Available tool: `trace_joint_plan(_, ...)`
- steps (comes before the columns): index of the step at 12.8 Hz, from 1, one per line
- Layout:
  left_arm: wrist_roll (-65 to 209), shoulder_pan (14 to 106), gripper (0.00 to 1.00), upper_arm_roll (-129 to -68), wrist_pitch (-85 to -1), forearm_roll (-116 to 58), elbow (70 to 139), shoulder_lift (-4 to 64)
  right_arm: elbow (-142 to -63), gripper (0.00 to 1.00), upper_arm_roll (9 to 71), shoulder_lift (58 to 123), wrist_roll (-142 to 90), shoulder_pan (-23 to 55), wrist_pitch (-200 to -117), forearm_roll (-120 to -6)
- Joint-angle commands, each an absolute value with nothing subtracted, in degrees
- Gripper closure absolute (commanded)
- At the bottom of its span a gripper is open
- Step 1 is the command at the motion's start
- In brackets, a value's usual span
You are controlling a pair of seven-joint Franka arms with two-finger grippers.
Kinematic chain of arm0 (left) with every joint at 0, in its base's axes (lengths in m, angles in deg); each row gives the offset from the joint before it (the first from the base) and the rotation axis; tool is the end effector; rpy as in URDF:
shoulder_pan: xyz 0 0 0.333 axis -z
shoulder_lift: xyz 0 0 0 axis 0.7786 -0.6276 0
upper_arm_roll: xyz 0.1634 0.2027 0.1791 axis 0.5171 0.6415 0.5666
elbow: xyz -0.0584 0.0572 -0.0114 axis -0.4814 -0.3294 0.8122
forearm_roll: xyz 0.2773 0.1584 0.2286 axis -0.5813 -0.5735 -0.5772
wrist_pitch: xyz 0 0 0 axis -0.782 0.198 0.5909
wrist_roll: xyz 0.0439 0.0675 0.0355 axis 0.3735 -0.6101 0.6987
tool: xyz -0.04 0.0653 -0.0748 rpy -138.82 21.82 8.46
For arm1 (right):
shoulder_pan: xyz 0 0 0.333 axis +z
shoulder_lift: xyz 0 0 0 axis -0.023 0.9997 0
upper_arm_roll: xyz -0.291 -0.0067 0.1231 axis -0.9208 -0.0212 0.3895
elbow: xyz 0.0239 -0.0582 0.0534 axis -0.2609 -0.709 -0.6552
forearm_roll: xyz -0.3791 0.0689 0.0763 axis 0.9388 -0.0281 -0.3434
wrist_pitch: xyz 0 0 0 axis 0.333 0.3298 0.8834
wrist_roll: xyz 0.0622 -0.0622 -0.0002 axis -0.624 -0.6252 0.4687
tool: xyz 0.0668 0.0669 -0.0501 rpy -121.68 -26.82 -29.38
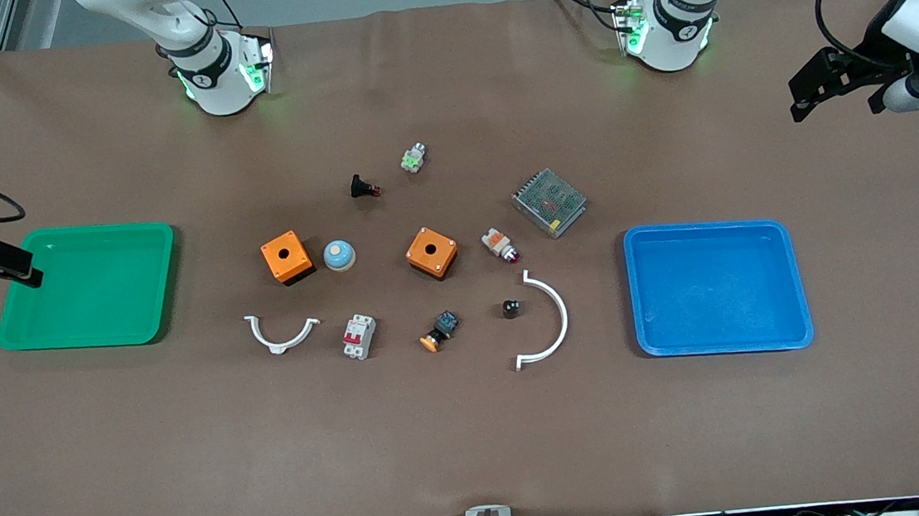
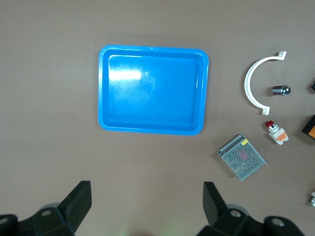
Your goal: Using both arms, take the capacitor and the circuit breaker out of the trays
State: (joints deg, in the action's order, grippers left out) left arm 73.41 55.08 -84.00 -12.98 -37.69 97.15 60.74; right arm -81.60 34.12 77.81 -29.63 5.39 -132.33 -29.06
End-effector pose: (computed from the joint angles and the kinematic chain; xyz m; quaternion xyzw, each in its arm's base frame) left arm 0.5161 -0.0709 0.6551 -1.0000 -0.0017 -0.0070 0.0019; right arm 0.6094 -0.0298 0.6180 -0.9996 0.0261 -0.0093 0.0089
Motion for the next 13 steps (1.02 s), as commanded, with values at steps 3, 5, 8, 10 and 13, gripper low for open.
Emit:
trace_joint_plan(3,71.8,54.8,0.0,-84.0,-13.6,-36.6,97.4,60.8,-86.9,0.0,35.5,73.5,-31.8,5.0,-133.0,-29.1)
trace_joint_plan(5,71.8,54.9,0.0,-83.9,-13.7,-36.6,97.4,60.6,-88.7,0.0,35.3,71.5,-29.7,5.0,-133.4,-29.1)
trace_joint_plan(8,71.8,54.9,0.0,-84.0,-13.7,-36.6,97.4,60.5,-90.7,0.0,35.3,69.2,-28.6,5.0,-133.1,-28.9)
trace_joint_plan(10,71.6,54.5,0.0,-83.9,-13.5,-36.6,96.5,60.5,-93.8,0.0,35.3,67.3,-28.2,5.2,-134.7,-28.5)
trace_joint_plan(13,71.2,54.4,0.0,-83.7,-13.2,-36.8,95.8,60.4,-93.8,0.0,35.3,67.2,-28.7,4.8,-135.1,-28.5)
